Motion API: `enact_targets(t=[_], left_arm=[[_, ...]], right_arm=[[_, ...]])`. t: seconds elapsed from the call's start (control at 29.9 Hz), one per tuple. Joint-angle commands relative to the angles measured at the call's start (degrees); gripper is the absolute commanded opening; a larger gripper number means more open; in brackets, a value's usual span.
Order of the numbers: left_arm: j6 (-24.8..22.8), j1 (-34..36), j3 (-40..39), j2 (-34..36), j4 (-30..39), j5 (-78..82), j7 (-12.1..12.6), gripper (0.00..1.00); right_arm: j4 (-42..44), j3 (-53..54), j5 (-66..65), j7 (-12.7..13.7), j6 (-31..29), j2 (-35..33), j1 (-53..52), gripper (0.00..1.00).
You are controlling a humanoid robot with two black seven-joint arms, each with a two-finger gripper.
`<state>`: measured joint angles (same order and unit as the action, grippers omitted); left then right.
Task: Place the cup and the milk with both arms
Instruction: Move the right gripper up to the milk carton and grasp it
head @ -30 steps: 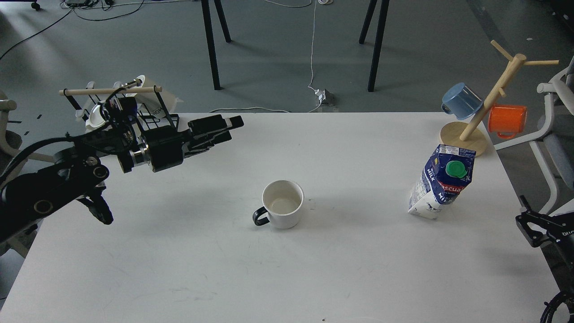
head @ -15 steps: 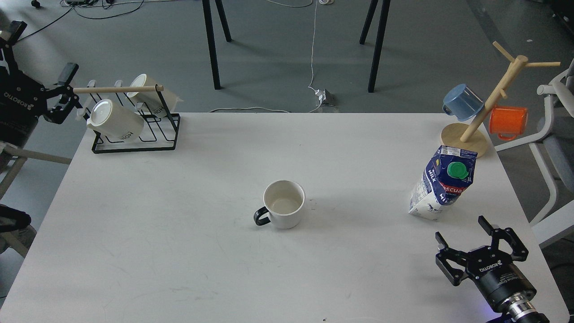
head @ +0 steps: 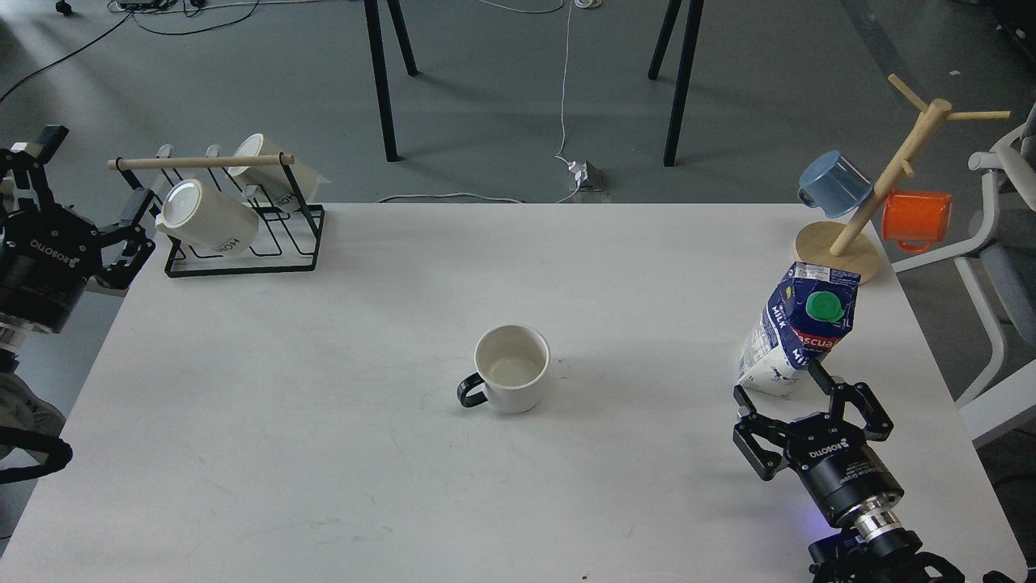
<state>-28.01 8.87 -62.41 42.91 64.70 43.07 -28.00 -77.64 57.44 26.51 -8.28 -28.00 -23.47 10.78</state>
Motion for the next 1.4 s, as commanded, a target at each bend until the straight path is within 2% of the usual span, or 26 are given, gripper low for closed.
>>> enact_targets(t=[0.0,0.94,1.37], left_arm=[[0.0,-0.2,0.0,0.1,0.0,0.0,0.0,0.99],[0.0,-0.7,0.5,0.1,-0.9,0.3,0.0,0.99],[0.0,-1.1,0.7,0.0,-1.5,0.9,0.0,0.99]], right_arm=[[1.2,0.1,0.2,-0.1,0.0,0.0,-0.7,0.99],[1.5,1.1,0.6,-0.1,0.0,-0.1,1.3,0.99],[2.3,5.9,1.4,0.1,0.0,-0.6,0.7,0.99]])
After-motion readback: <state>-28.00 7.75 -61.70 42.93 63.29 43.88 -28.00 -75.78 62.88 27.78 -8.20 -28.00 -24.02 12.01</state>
